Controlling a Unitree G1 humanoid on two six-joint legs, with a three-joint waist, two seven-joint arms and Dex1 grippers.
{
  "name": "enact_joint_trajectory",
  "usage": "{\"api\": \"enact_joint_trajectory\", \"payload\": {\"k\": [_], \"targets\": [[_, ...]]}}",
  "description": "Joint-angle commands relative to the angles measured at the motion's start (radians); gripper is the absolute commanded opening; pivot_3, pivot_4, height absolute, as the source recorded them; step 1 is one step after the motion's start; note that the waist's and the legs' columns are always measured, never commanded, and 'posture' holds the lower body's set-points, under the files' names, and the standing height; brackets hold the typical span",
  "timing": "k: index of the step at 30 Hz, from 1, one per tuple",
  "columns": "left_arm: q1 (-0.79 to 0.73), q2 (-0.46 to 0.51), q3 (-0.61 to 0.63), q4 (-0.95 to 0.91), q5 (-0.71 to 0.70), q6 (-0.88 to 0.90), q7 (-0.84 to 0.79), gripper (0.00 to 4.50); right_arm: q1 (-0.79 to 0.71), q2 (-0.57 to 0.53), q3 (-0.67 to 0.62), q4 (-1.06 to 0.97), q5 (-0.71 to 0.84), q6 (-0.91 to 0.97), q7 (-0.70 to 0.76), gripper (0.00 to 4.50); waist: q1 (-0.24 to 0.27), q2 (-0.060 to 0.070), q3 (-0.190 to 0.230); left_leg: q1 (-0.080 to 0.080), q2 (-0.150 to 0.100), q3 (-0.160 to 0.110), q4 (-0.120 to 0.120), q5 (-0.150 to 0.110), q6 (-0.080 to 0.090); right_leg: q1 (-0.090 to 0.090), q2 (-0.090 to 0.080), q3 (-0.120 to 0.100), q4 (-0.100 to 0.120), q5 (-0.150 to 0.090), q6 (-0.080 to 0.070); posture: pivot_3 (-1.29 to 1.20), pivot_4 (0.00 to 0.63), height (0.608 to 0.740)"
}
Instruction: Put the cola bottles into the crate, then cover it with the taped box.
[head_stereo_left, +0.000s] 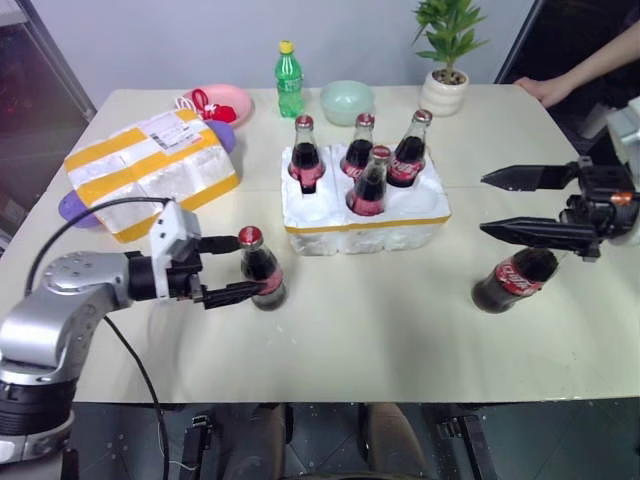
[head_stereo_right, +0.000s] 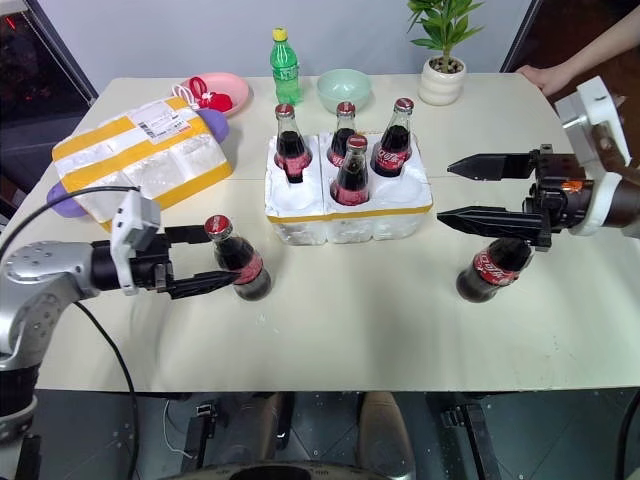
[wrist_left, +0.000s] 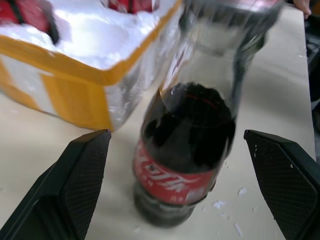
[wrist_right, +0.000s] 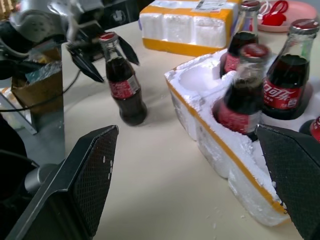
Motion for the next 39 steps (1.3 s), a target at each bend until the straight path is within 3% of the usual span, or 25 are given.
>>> {"api": "enact_joint_trajectory", "payload": {"k": [1,4,7,9,10,16,20,27,32,38,39], "targets": [[-0.017,-0.008,-0.041,0.022,0.01,-0.043,0.003,4.47,-0.007,-0.017,-0.047,-0.04,0.026,0.005,-0.003,4.5,0.002,0.0,0.0,0.0,0.0,0.0,0.0,0.0,0.0,0.0,0.0,0.0,0.0,0.0,0.0,0.0,0.15,0.739],[-0.029,-0.022,-0.076,0.058,0.012,-0.063,-0.003,4.47,-0.019,-0.012,-0.047,-0.036,0.026,0.009,-0.02,4.5,0.003,0.0,0.0,0.0,0.0,0.0,0.001,0.0,0.0,0.0,0.0,0.0,0.0,0.0,0.0,0.0,0.15,0.739],[-0.039,-0.025,-0.088,0.079,0.013,-0.092,-0.011,3.62,-0.024,-0.007,-0.046,-0.034,0.028,0.01,-0.035,4.5,0.004,0.0,0.0,0.0,0.0,0.0,0.001,0.0,0.0,0.0,0.0,0.0,0.0,0.0,0.0,0.0,0.15,0.739],[-0.057,-0.017,-0.082,0.086,-0.007,-0.072,-0.011,2.66,-0.013,-0.006,-0.053,-0.044,0.033,0.01,-0.04,4.5,0.004,0.0,0.0,0.0,0.0,0.0,0.001,0.0,0.0,0.0,0.0,0.0,0.0,0.0,0.0,0.0,0.15,0.739],[-0.067,-0.009,-0.077,0.091,-0.018,-0.061,-0.018,2.6,-0.008,-0.005,-0.055,-0.047,0.035,0.01,-0.042,4.5,0.004,0.0,0.0,0.0,0.0,0.0,0.001,0.0,0.0,0.0,0.0,0.0,-0.001,0.0,0.0,0.0,0.15,0.739],[-0.191,0.068,0.025,0.146,-0.244,0.167,-0.094,2.6,0.013,0.005,-0.07,-0.05,0.044,0.012,-0.066,4.5,0.003,-0.001,0.001,-0.001,0.0,0.0,0.0,0.0,0.0,0.0,0.0,0.0,0.0,0.0,0.0,0.0,0.15,0.739],[-0.384,0.098,0.057,0.287,-0.344,0.275,-0.13,2.6,0.037,0.011,-0.074,-0.055,0.039,0.003,-0.075,4.5,0.006,-0.001,0.001,-0.002,0.0,0.0,0.001,0.0,0.0,-0.001,0.0,0.0,0.0,0.0,0.0,0.0,0.15,0.739],[-0.734,-0.095,-0.064,0.626,-0.112,0.009,-0.044,2.6,0.05,0.03,-0.092,-0.061,0.048,0.004,-0.114,4.5,0.005,-0.001,0.001,-0.001,-0.001,0.0,0.001,0.0,0.0,0.0,0.0,-0.001,0.0,0.0,0.001,0.0,0.15,0.739],[-0.759,-0.177,-0.224,0.758,0.108,-0.248,-0.109,2.6,0.077,0.046,-0.12,-0.086,0.061,0.015,-0.146,4.5,-0.002,-0.002,0.001,-0.002,-0.001,0.0,0.001,0.0,0.0,-0.001,0.0,0.0,-0.001,0.0,0.001,0.0,0.15,0.739],[-0.747,-0.23,-0.293,0.835,0.216,-0.364,-0.146,2.6,0.106,0.055,-0.138,-0.087,0.064,0.012,-0.176,4.5,-0.002,-0.002,0.001,-0.009,-0.001,0.0,0.002,0.0,0.0,-0.008,0.0,0.0,0.001,0.0,0.001,0.0,0.15,0.739],[-0.738,-0.236,-0.3,0.837,0.23,-0.382,-0.15,3.1,0.109,0.055,-0.137,-0.085,0.059,0.007,-0.179,4.5,0.001,-0.002,0.001,-0.009,-0.001,0.0,0.002,0.0,0.0,-0.007,0.0,0.0,0.001,0.0,0.001,0.0,0.15,0.739]]}}
